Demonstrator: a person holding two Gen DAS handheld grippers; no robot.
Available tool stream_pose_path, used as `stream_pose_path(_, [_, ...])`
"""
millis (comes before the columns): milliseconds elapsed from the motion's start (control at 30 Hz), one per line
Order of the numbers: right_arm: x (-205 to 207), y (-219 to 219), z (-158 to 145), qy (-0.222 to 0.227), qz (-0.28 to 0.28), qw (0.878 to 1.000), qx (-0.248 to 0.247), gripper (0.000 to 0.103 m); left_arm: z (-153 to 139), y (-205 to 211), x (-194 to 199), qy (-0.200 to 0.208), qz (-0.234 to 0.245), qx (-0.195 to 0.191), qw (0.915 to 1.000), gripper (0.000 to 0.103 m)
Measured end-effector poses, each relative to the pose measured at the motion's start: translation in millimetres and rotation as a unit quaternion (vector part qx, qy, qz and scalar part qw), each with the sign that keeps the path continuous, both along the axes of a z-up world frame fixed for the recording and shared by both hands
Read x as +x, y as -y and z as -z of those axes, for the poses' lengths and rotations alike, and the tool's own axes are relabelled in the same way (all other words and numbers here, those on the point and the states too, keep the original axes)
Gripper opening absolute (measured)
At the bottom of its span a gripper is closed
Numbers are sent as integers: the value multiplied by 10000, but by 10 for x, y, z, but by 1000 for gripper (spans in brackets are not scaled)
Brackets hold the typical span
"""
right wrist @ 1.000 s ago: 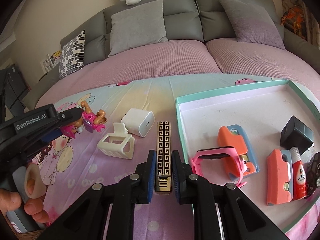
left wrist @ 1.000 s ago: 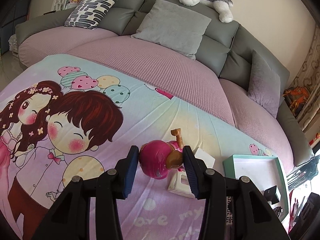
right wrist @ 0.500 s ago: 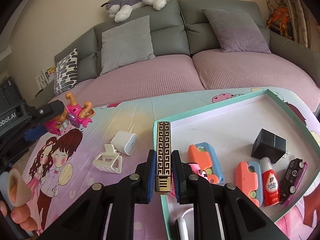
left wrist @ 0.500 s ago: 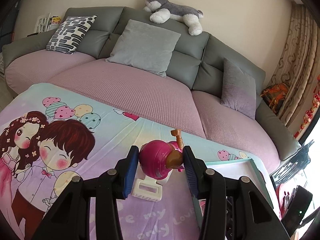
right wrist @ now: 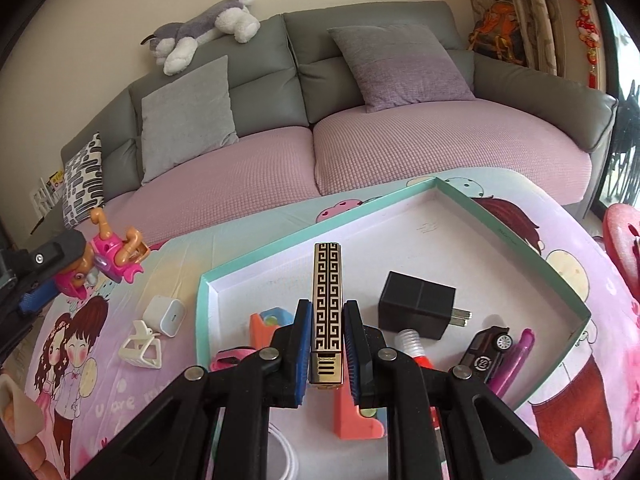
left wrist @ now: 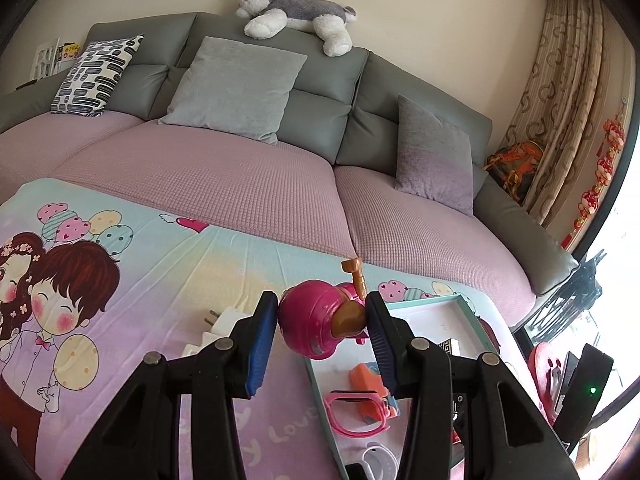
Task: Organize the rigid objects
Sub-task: 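Carry the pink doll into the tray and release it while the right tool releases the harmonica there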
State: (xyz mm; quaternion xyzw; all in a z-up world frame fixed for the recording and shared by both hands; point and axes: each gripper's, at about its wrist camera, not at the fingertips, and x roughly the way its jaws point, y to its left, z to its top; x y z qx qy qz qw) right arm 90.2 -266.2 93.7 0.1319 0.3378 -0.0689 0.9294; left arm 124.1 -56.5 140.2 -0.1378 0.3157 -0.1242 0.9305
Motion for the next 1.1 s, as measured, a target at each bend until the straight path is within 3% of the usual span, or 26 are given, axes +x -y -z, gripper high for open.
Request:
stream_pose_path(500, [-178,534,-37,2,818,9963,-247,17,102,784,-36,-76,784,243,9966,47])
stream_pose_path(867, [-205,715,41,-122,1274,9900,-597,17,312,1035,6,-303,947,428,9941,47])
stream_pose_path(1100, [-154,724,135,-262,1256,9899,-601,17,456,1119,36,-497,967,514,9927,47])
